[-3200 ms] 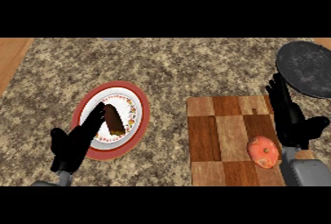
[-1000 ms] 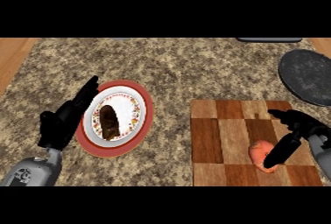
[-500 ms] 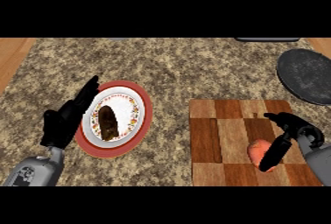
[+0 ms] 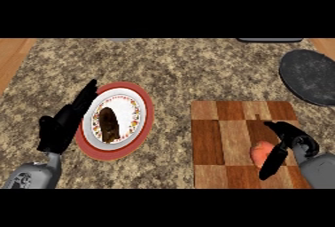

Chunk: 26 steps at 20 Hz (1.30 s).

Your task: Pick the squash from the cutting board and place it in the pan

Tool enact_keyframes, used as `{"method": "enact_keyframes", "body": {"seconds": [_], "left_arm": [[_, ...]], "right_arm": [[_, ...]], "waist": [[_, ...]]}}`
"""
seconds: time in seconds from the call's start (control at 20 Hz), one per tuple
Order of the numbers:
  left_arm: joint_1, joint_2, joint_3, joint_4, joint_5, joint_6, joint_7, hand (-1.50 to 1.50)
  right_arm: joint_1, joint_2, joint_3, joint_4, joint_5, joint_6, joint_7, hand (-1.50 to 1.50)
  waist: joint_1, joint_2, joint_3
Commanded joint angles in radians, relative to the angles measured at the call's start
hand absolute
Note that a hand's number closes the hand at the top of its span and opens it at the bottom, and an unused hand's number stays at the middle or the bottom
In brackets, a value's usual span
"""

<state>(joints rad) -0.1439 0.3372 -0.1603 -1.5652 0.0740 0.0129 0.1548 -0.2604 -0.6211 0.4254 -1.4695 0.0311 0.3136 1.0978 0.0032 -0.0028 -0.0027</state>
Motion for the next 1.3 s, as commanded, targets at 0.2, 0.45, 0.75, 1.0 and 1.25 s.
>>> {"method": "enact_keyframes", "body": {"seconds": [0.2,0.45,0.75,1.0,1.25], "left_arm": [[-0.041,-0.038,0.018,0.024,-0.027,-0.004,0.038,0.00],[-0.048,-0.062,0.003,0.018,-0.069,0.018,0.025,0.00],[0.042,-0.021,0.032,-0.040,-0.022,-0.050,0.013,0.00],[-0.012,-0.081,0.015,-0.059,-0.074,-0.002,0.079,0.00],[-0.023,-0.063,0.025,-0.025,-0.056,-0.027,0.054,0.00]], "right_arm": [[-0.010,0.076,0.021,0.023,0.039,0.064,0.090,1.50],[-0.010,0.057,0.006,0.069,0.011,0.125,0.001,1.50],[0.047,0.104,0.032,0.062,0.080,0.053,-0.024,1.50],[0.033,0.074,-0.013,-0.036,0.168,0.040,-0.013,1.50],[-0.155,0.164,0.048,-0.017,0.482,-0.234,-0.092,1.50]], "waist": [[-0.002,0.004,0.002],[-0.001,0.005,0.002],[0.005,0.002,0.002],[-0.003,0.002,0.003],[0.019,0.005,0.003]]}}
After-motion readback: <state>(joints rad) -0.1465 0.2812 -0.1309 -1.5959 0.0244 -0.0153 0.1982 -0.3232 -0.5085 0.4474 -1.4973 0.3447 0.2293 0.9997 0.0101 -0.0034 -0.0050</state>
